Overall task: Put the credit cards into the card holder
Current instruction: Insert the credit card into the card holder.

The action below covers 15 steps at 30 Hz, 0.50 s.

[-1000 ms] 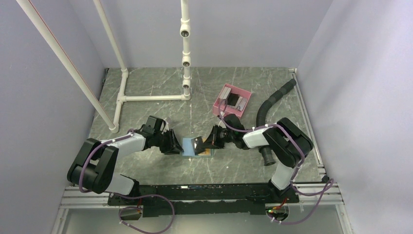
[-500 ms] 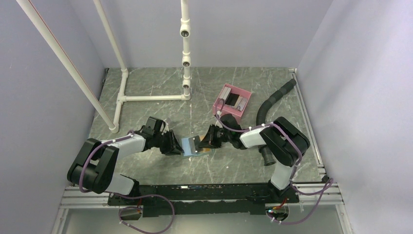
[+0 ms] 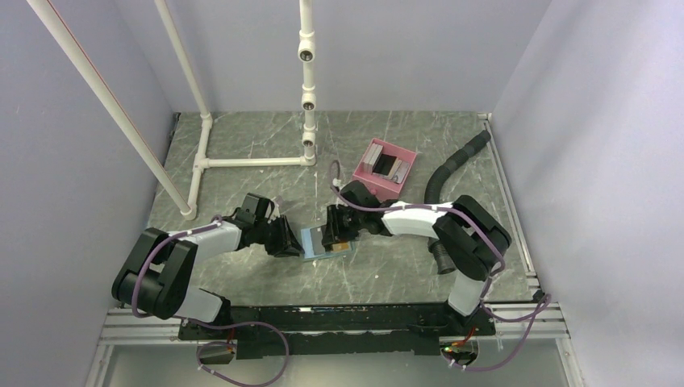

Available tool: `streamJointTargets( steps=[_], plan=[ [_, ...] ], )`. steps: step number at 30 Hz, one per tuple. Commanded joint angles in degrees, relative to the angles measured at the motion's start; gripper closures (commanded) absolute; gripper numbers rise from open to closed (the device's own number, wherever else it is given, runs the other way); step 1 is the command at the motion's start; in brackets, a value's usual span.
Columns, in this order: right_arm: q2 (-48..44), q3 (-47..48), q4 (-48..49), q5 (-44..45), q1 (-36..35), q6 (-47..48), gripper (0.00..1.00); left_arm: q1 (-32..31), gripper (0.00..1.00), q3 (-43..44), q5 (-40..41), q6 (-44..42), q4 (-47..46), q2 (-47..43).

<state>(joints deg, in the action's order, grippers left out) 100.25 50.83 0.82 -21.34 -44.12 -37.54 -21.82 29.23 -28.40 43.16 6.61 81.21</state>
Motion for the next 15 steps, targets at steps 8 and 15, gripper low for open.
streamJointTargets(
  steps=[8,15],
  plan=[
    [2.2,5.1,-7.99,7.51,-5.19,6.9,0.54,-0.41,0.71,-1.35,2.8,-0.93,3.08,-1.66],
    [0.14,5.02,-9.31,7.5,-5.01,7.23,0.49,-0.41,0.71,-0.93,2.69,-1.33,2.89,-1.08]
  ],
)
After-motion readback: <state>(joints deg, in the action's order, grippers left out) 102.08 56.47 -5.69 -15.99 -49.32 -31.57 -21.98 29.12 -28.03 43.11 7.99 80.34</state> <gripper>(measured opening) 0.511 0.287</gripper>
